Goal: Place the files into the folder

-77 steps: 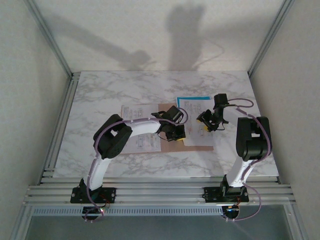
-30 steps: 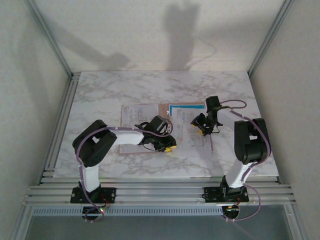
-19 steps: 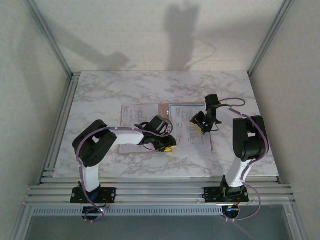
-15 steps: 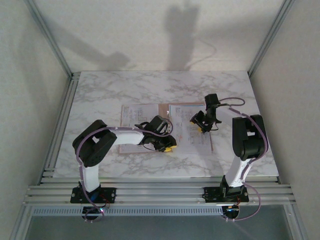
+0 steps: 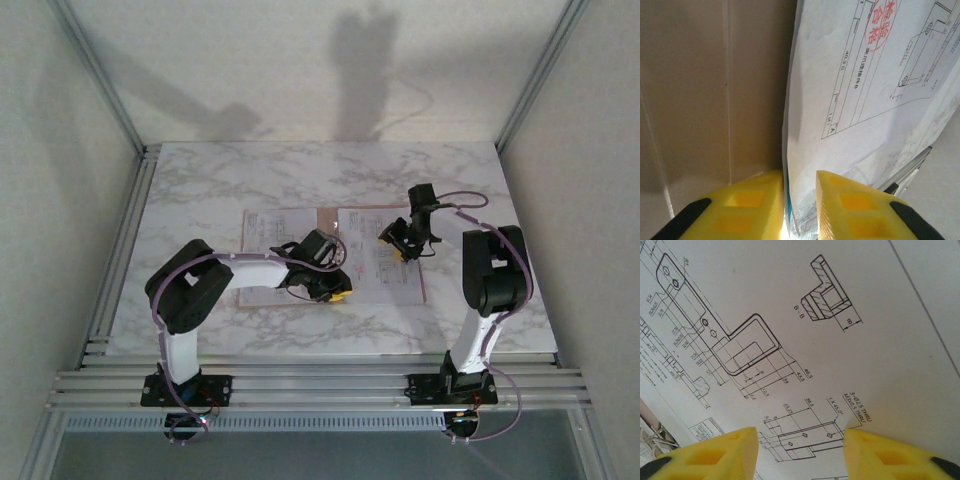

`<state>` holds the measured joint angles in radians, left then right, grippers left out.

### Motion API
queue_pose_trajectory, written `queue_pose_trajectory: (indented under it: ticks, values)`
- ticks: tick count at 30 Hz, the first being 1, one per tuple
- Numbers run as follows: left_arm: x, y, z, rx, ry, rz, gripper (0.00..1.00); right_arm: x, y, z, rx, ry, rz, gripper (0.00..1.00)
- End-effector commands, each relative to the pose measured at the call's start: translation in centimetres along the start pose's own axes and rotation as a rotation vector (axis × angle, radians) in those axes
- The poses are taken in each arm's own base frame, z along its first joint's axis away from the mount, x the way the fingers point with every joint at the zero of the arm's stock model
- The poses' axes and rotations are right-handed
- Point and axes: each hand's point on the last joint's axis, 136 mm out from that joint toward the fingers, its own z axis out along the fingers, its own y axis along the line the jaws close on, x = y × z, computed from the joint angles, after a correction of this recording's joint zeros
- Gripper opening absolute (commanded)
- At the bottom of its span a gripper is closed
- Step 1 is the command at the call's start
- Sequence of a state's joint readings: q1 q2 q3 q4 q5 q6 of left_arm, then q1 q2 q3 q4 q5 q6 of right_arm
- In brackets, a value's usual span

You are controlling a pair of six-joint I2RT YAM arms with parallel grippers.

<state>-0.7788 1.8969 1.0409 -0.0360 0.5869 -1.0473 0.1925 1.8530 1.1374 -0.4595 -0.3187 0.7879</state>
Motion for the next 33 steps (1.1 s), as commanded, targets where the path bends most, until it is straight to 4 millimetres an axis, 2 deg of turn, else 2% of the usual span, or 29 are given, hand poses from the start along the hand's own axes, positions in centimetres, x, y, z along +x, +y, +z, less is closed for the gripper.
queue_pose_trajectory:
  ticks: [1,10,14,18,24,33]
  values:
    - [-0.8,0.1,-0.1,-0.021,-0.02,0.001,0.2,0.1,0.5,0.2,-0.003,0.018,-0.011,0.48]
    - [-0.9,0.2,-0.1,-0.028,-0.018,0.001,0.13,0.1,1.1,-0.6,-0.017,0.011,-0.007,0.5]
    - [-1.0,0.1,-0.1,-0.033,-0.021,-0.006,0.08,-0.1,1.7,-1.9,-0.028,-0.017,-0.013,0.54]
    - [-1.4,0.0,0.0,-0.034,-0.026,-0.017,0.0,-0.5,2.3,-3.7,-0.023,-0.061,-0.031,0.58]
    - [-2.1,-0.3,-0.3,-0.028,-0.043,-0.03,0.0,-0.9,2.8,-5.7,-0.021,-0.108,-0.062,0.59]
    - [-2.5,-0.5,-0.4,-0.01,-0.054,-0.046,0.0,-0.5,2.5,-5.9,-0.018,-0.107,-0.073,0.59]
